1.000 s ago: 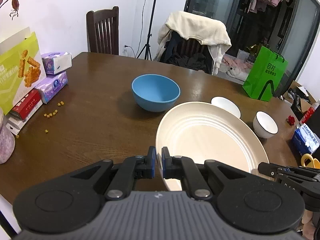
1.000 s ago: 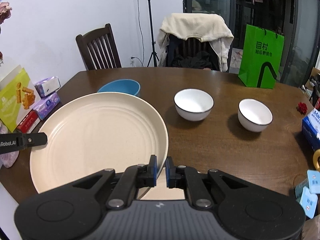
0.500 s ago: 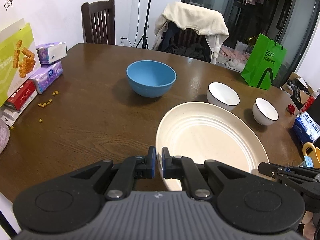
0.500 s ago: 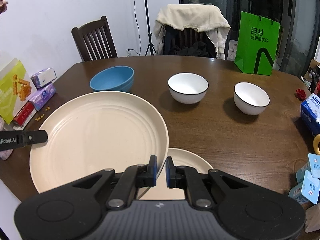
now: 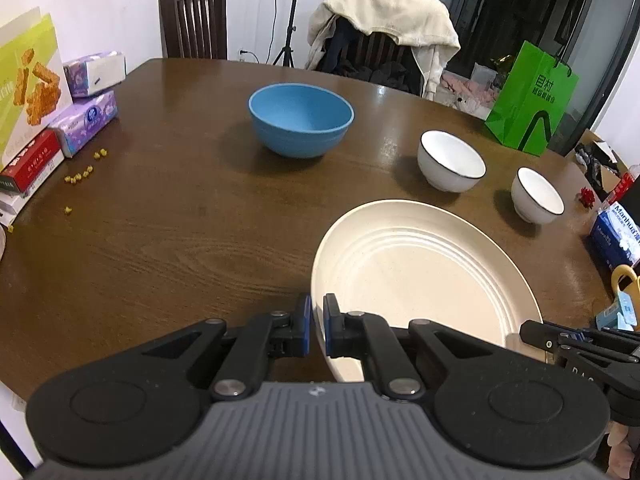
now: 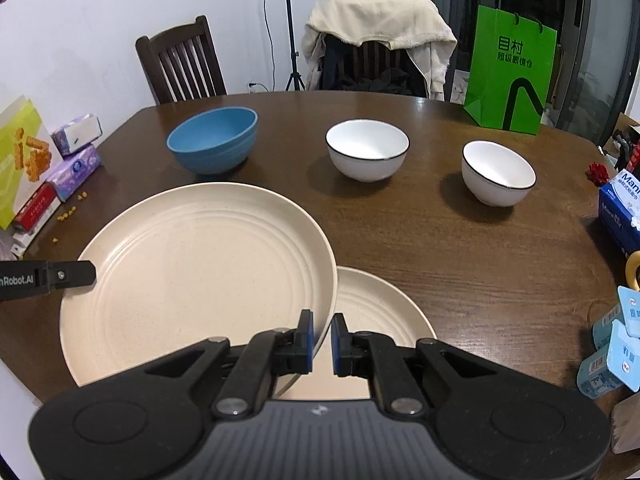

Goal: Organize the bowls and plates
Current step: 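Lower the held cream plate toward the stacked cream plates, then set the cream plate down onto the stacked plates with both grippers, then open both grippers to release the rim of the plate stack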

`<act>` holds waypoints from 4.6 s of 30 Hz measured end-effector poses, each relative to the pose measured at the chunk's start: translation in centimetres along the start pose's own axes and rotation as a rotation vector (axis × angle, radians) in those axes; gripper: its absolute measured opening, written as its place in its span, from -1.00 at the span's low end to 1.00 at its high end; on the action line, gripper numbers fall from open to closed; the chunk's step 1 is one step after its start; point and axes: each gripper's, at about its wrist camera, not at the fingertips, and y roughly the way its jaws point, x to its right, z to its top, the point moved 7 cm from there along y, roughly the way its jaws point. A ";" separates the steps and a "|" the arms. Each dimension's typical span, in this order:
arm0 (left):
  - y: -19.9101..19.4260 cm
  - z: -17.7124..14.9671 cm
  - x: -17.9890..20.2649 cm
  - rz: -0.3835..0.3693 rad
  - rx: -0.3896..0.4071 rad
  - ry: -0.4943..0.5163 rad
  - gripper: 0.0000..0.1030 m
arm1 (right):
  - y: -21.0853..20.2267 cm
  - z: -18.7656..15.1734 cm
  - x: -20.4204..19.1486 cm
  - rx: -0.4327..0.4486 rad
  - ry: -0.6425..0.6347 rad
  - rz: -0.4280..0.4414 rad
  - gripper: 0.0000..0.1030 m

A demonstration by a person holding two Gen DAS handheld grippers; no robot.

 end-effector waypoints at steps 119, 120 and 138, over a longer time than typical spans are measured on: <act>8.2 -4.6 9.2 -0.018 -0.224 0.354 -0.84 | 3.4 -5.7 5.9 -0.165 -0.024 -0.240 -0.77; 8.1 -4.6 9.2 -0.017 -0.226 0.354 -0.83 | 3.5 -5.7 5.9 -0.166 -0.023 -0.240 -0.77; 4.5 -1.7 7.9 -0.105 -0.110 0.226 0.76 | 1.1 -4.3 7.7 -0.112 0.167 -0.102 0.67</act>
